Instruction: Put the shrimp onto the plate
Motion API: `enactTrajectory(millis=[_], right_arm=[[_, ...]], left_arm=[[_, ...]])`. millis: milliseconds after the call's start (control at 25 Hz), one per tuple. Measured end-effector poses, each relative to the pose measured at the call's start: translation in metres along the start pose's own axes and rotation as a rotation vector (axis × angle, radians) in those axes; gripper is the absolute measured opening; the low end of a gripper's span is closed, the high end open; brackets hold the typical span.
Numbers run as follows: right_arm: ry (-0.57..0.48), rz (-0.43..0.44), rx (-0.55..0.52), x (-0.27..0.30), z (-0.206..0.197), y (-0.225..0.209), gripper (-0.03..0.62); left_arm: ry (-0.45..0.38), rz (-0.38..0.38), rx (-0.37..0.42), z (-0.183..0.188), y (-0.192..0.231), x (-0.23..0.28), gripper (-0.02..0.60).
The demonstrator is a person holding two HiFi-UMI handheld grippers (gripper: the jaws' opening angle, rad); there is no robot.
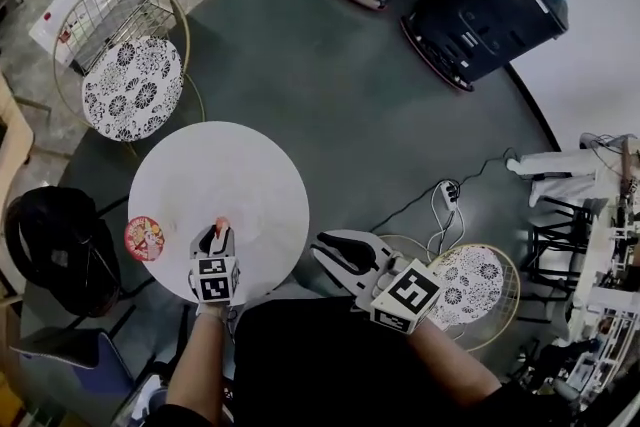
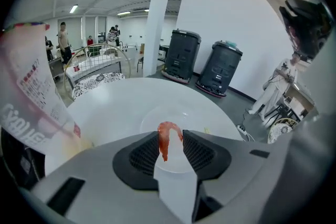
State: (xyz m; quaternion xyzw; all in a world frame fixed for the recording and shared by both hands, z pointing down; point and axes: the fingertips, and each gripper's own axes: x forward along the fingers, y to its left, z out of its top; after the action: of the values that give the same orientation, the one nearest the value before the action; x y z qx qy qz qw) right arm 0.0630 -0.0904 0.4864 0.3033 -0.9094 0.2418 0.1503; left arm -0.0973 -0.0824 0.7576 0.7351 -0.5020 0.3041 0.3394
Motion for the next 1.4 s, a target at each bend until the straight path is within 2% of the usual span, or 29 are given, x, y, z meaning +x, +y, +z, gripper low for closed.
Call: enactTrajectory(millis=[240, 880, 1120, 1400], right_arm=[[0.005, -0.020, 0.019, -0.004, -0.005, -0.007, 0.078], [0.014, -0.017, 0.042, -0.003, -0.007, -0.011, 0.078], [0.002, -0.001, 0.041, 0.001, -0.002, -0.008, 0.078], [0.000, 0.044, 0.007, 0.008, 0.006, 0.002, 0.078]], left_arm=[[0.057, 0.008, 0.020, -0.009, 0.002, 0.012, 0.140], [0.119, -0.014, 0.051, -0.019, 0.003, 0.024, 0.149], [0.083, -0.002, 0.041, -0.005, 0.003, 0.010, 0.157], [-0.036, -0.001, 0.026, 0.026, -0.006, -0.025, 0.156]])
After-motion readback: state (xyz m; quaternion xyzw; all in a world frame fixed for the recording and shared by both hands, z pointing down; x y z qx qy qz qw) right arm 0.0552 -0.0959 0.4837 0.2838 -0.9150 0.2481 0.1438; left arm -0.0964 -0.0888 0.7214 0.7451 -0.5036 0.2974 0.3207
